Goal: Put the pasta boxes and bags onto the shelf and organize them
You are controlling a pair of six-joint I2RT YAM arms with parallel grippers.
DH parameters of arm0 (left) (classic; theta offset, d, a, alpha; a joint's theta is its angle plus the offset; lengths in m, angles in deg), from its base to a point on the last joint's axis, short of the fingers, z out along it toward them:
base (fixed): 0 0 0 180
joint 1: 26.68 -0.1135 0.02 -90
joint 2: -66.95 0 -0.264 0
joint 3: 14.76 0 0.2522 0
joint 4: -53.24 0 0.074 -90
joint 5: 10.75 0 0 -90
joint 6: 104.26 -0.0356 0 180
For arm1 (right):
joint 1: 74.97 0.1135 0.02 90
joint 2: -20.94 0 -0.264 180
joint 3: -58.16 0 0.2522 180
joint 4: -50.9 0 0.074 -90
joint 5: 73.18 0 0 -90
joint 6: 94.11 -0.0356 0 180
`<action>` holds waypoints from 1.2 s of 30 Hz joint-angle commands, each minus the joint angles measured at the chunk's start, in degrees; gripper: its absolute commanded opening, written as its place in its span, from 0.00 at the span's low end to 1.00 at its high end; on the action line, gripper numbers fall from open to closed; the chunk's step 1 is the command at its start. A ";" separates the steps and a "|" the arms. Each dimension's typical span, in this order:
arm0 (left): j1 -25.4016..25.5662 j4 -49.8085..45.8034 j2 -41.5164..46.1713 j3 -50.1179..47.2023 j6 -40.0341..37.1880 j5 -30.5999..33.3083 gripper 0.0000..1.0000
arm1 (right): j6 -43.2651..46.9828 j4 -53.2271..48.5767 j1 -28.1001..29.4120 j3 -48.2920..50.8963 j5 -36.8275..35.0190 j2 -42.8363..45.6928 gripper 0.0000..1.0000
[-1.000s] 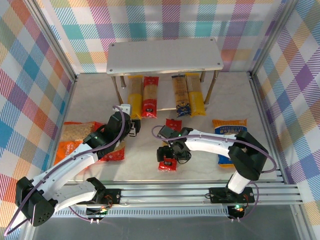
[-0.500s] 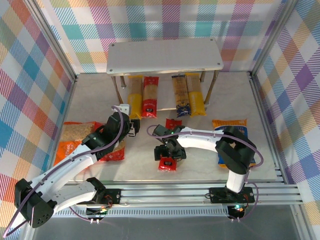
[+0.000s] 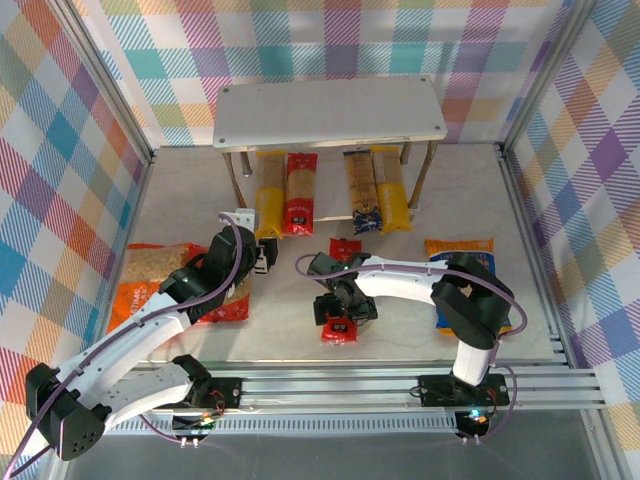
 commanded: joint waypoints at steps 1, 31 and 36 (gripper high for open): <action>-0.02 -1.44 1.80 -0.74 -0.19 1.32 0.57 | 1.65 -6.98 -0.38 1.63 -2.35 2.07 0.98; -0.02 -1.80 2.88 -1.36 0.31 1.47 0.55 | 5.77 -0.44 -0.42 1.73 -0.65 1.37 0.73; -0.07 -1.11 1.65 -1.28 0.68 0.84 0.52 | 5.76 -0.19 -0.43 2.89 0.32 3.04 0.67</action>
